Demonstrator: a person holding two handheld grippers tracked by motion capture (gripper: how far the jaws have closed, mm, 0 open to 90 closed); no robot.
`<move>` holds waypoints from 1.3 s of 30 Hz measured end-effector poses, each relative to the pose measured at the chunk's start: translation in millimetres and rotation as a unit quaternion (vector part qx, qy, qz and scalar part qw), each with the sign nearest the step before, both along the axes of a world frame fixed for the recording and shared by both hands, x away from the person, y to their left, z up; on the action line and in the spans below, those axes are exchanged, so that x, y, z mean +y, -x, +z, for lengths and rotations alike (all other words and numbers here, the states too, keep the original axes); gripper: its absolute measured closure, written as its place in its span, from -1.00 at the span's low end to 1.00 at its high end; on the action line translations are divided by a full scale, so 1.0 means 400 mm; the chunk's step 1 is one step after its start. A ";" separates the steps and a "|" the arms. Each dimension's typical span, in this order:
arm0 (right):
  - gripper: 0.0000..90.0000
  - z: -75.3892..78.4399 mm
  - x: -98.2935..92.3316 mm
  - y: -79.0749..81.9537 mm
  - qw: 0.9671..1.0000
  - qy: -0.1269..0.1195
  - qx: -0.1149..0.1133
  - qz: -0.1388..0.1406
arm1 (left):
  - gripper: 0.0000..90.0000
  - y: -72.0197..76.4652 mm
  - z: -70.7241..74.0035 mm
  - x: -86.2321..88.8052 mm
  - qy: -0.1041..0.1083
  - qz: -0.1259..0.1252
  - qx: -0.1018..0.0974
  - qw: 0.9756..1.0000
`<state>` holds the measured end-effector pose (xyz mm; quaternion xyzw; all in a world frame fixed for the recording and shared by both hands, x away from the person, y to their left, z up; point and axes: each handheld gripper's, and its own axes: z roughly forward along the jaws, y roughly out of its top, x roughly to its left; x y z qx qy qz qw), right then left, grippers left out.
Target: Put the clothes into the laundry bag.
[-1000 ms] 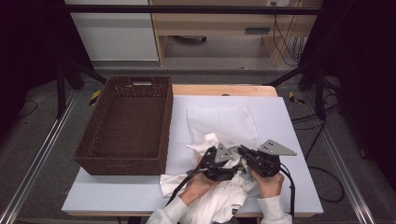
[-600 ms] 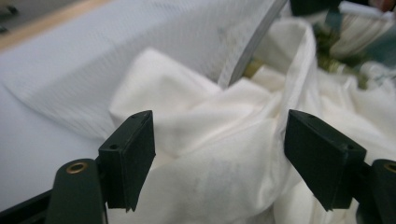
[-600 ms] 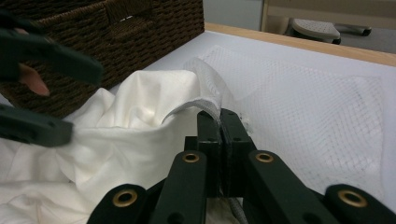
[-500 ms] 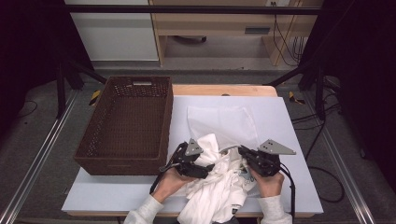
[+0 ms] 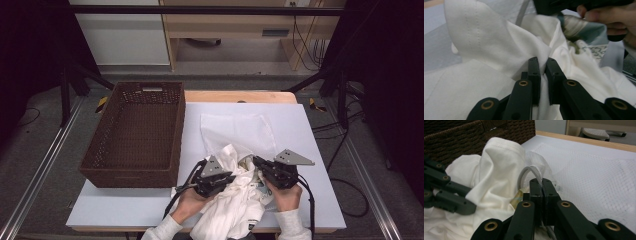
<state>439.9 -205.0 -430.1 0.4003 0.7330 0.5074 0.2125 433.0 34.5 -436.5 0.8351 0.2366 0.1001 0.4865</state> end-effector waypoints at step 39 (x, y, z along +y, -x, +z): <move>0.97 0.006 -0.003 0.005 1.000 0.007 -0.006 0.007 | -0.57 -0.136 -0.014 0.034 -0.110 0.052 0.061 0.991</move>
